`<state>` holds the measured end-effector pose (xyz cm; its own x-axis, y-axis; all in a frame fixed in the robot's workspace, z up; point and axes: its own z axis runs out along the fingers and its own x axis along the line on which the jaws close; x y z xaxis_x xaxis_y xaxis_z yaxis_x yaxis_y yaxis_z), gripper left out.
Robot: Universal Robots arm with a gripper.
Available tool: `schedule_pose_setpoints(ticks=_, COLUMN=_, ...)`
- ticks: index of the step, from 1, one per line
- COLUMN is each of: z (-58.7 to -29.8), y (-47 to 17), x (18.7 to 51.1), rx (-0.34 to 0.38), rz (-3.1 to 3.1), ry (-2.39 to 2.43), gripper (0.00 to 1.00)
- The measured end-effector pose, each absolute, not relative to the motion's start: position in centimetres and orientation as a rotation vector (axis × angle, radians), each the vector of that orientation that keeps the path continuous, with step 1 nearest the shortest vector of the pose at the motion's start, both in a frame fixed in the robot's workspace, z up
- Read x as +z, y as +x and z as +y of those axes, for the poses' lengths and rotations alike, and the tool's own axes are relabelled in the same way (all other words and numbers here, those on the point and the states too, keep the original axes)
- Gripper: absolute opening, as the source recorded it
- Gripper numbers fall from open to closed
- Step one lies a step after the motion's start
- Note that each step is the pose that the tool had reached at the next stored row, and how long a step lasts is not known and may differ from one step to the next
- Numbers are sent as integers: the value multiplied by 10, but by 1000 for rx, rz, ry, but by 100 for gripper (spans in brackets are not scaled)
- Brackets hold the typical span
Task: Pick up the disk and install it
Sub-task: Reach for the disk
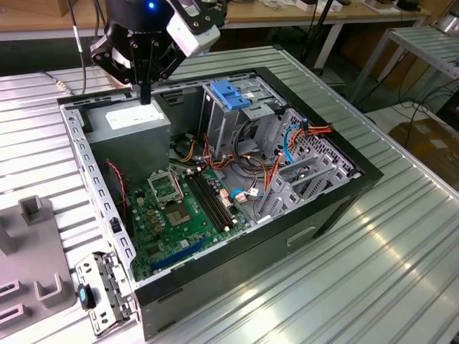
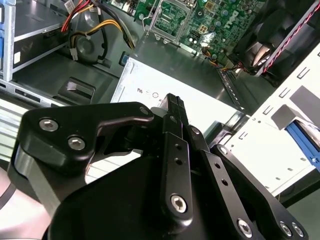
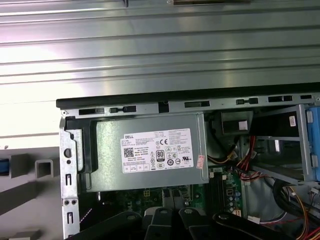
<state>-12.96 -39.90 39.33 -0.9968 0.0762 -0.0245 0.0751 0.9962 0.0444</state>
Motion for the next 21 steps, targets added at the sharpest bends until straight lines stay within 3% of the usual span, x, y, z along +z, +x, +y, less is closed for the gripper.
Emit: schedule_pose_setpoints(ticks=21, z=-399, y=-137, x=393, rx=68, rz=3112, ry=118, gripper=11)
